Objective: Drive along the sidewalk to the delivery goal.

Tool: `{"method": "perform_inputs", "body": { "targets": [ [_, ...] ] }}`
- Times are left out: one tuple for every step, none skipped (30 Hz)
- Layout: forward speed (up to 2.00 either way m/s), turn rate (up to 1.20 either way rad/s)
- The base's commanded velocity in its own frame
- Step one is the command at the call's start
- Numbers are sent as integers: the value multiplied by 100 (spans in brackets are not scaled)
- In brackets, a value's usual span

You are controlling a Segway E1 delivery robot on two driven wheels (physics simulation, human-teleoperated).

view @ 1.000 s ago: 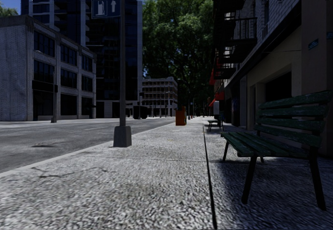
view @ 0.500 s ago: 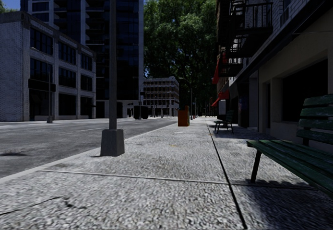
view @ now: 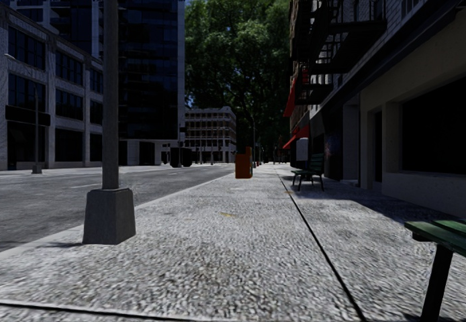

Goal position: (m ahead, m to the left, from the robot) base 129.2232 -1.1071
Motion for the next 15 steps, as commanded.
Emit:
{"method": "perform_inputs", "body": {
  "targets": [
    [200, 0],
    [200, 0],
    [200, 0],
    [200, 0],
    [200, 0],
    [200, 0],
    [200, 0],
    [200, 0],
    [200, 0],
    [200, 0],
    [200, -16],
    [200, -23],
    [200, -23],
    [200, -26],
    [200, -27]
  ]
}}
